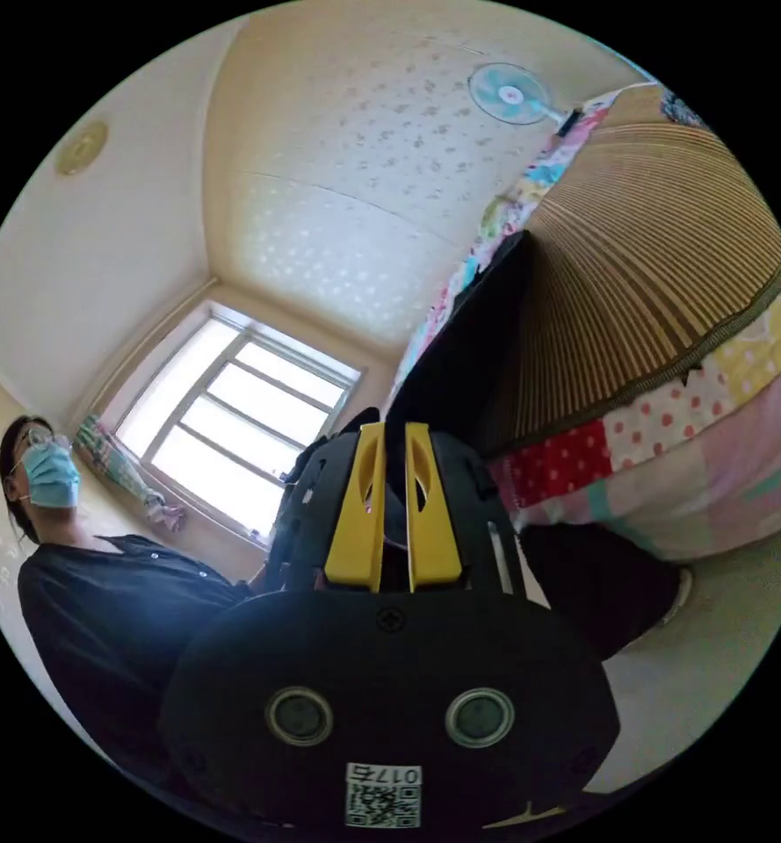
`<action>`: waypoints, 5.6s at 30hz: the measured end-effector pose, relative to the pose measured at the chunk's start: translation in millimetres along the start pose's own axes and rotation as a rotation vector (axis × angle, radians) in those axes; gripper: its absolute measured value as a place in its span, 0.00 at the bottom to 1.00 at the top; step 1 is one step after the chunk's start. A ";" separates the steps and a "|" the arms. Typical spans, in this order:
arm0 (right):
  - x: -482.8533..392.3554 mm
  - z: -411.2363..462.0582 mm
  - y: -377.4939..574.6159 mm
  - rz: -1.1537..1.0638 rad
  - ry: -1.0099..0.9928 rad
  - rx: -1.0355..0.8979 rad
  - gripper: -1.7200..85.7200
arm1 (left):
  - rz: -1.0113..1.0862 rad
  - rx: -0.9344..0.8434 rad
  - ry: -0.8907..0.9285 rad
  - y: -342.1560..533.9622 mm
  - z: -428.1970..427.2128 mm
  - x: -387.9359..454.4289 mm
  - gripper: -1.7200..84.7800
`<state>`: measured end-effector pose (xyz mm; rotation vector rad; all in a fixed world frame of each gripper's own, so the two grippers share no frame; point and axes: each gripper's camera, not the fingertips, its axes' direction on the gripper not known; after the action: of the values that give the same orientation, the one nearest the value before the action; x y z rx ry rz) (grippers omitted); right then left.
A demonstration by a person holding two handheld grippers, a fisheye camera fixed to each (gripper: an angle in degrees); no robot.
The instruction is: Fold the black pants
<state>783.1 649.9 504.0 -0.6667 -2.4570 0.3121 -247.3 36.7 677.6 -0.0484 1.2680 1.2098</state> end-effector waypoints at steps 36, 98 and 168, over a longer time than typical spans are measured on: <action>-106.8 167.0 -119.4 -0.128 0.213 -0.545 0.07 | 0.256 -0.074 0.193 -124.3 70.2 88.2 0.02; 6.4 374.8 42.0 0.011 0.554 -0.438 0.05 | -0.038 0.050 0.190 -74.5 -79.5 -103.0 0.01; 8.8 346.1 95.0 -0.119 0.426 -0.495 0.11 | -0.037 0.292 0.123 -12.5 -43.7 -59.5 0.05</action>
<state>613.1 710.0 193.5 -0.6948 -2.1477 -0.4573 -257.9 -34.6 697.6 0.0678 1.5344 0.9913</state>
